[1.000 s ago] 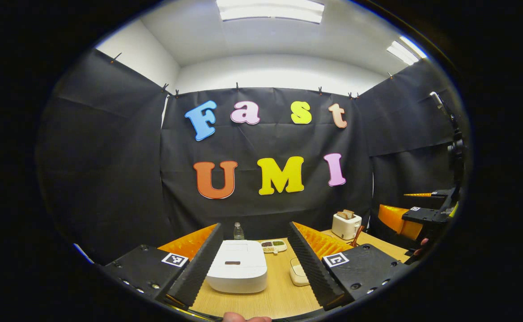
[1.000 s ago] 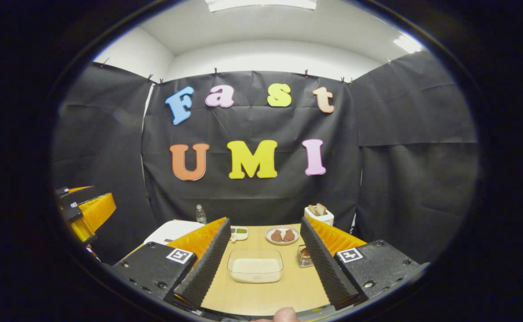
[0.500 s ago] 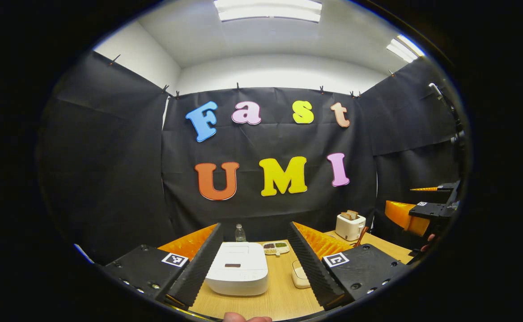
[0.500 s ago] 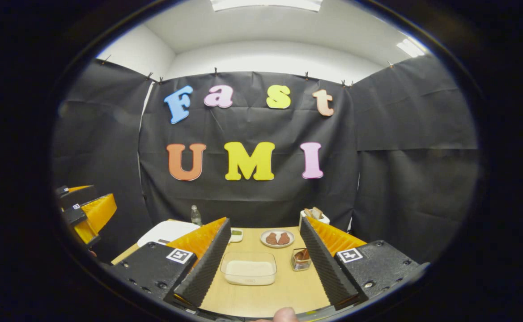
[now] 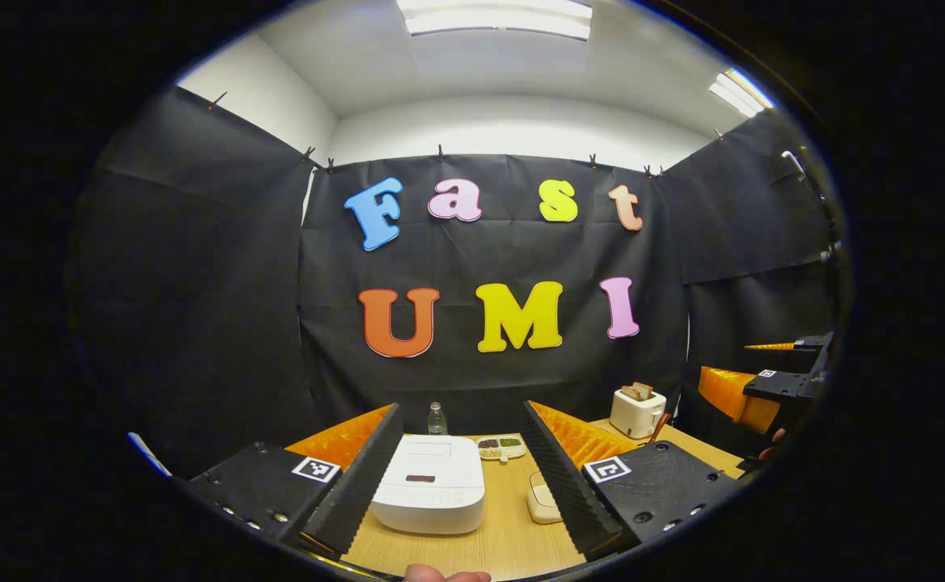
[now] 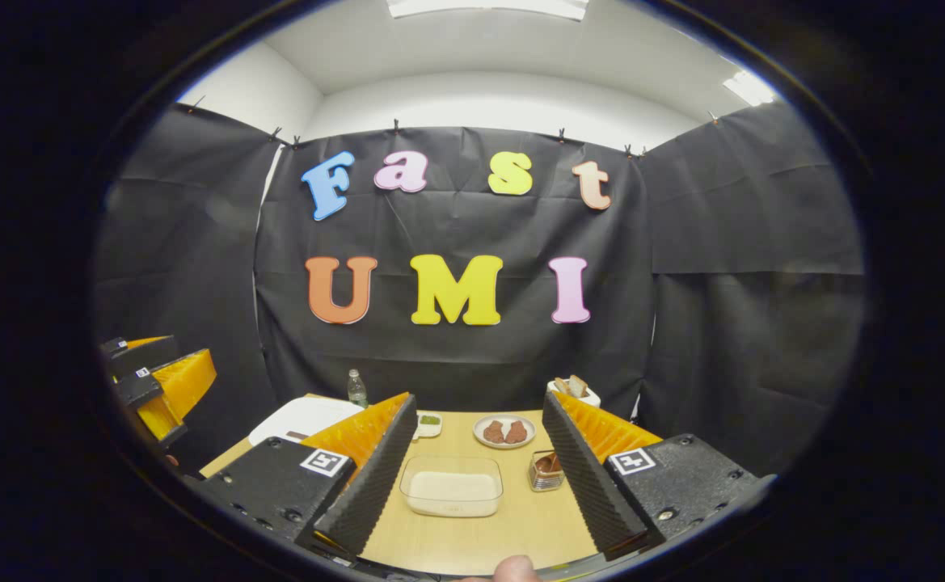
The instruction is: Close the left gripper, press the button to open the rice cooker; take a wooden spoon from the chopstick holder with the right hand, scoop a spoonful of rice and pour it into the rice cooker, then put the wooden spoon back into the chopstick holder.
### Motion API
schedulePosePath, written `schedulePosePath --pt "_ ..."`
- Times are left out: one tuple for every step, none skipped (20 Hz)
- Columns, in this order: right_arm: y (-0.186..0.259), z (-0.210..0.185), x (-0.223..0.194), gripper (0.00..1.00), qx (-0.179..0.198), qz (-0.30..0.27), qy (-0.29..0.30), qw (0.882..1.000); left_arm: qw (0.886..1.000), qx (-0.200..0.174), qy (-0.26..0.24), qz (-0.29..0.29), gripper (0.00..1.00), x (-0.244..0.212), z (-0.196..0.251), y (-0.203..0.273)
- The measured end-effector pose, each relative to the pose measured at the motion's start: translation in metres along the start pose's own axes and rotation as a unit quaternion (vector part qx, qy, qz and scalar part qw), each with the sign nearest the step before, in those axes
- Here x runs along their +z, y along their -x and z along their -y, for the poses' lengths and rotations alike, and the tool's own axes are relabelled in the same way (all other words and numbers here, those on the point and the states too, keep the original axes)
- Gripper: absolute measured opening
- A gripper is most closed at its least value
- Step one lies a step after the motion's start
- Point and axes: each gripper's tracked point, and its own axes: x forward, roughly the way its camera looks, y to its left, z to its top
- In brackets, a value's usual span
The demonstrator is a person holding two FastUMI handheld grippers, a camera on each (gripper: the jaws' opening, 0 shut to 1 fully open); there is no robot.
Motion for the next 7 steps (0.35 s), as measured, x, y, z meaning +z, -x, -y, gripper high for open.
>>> schedulePosePath --pt "-0.0008 -0.0005 0.0 1.0 0.001 0.0 0.0 1.0 1.0 0.001 0.0 0.001 0.94 0.0005 -0.0002 -0.0016" --pt "-0.002 -0.0006 0.0003 1.0 0.0 0.0 -0.001 1.0 1.0 0.001 0.001 0.001 0.94 0.0017 0.0001 -0.0024" --pt "-0.0032 0.0002 0.0003 1.0 0.001 0.0 -0.001 1.0 1.0 0.002 0.001 0.001 0.94 0.001 -0.0014 -0.0032" --pt "-0.0044 -0.0011 -0.0004 1.0 0.001 0.0 -0.003 1.0 1.0 0.004 0.001 0.001 0.94 0.0008 -0.0027 -0.0041" --pt "-0.0049 -0.0012 -0.0002 1.0 0.0 0.0 -0.004 1.0 1.0 0.005 0.001 0.001 0.94 -0.0001 -0.0038 -0.0051" --pt "-0.0064 -0.0016 -0.0015 1.0 0.001 -0.001 -0.004 1.0 1.0 0.005 0.002 0.0 0.94 -0.0004 -0.0041 -0.0054" --pt "-0.0077 -0.002 -0.0014 1.0 0.001 -0.002 -0.004 1.0 1.0 0.006 0.002 0.0 0.94 -0.0005 -0.0043 -0.0075"
